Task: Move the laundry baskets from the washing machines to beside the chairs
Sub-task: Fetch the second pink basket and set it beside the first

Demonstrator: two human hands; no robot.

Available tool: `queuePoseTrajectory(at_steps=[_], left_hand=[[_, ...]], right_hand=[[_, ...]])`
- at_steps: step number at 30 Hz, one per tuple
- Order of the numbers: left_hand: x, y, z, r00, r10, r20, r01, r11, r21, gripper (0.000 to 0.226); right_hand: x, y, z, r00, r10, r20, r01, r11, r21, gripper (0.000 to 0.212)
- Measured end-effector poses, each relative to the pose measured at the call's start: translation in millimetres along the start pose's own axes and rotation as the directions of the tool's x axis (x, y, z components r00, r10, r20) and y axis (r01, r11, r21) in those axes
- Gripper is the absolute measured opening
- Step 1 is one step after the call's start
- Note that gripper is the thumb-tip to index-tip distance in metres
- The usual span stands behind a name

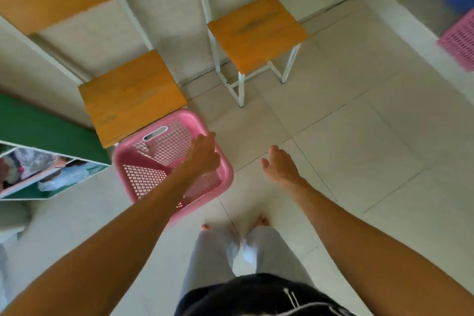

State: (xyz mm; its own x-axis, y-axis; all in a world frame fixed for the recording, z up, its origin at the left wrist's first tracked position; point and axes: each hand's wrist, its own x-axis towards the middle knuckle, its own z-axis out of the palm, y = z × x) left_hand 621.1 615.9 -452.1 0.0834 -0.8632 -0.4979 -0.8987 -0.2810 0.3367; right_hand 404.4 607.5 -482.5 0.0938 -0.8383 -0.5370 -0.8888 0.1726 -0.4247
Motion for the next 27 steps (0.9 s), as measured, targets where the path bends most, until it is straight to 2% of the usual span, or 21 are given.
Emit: queuePoseTrajectory(at_steps=[7,14,22,27], left_hand=[[13.7,165.2,-10.3,0.965,0.200,0.168,-0.225,0.963,0.150,0.062],[66.7,325.7,-8.6,0.886,0.381,0.264,-0.441,0.869,0.225,0.056],[180.8,478.5,4.8,0.793,0.492,0.359,-0.571,0.806,0.155,0.055],[250.5,563.3,5.9,0.757,0.508,0.412,-0.599,0.791,0.125,0.049]], right_hand=[[-38.5,81.0,-94.1,0.977,0.153,-0.148,-0.114,0.964,0.239,0.043],[-20.6,172.6,-183.9,0.900,0.339,-0.273,-0.193,0.874,0.446,0.049],[60.6,278.5,-288.3,0.815,0.505,-0.285,-0.311,0.795,0.521,0.046],[105.1,328.3,-353.6,0.781,0.582,-0.224,-0.390,0.737,0.552,0.047]])
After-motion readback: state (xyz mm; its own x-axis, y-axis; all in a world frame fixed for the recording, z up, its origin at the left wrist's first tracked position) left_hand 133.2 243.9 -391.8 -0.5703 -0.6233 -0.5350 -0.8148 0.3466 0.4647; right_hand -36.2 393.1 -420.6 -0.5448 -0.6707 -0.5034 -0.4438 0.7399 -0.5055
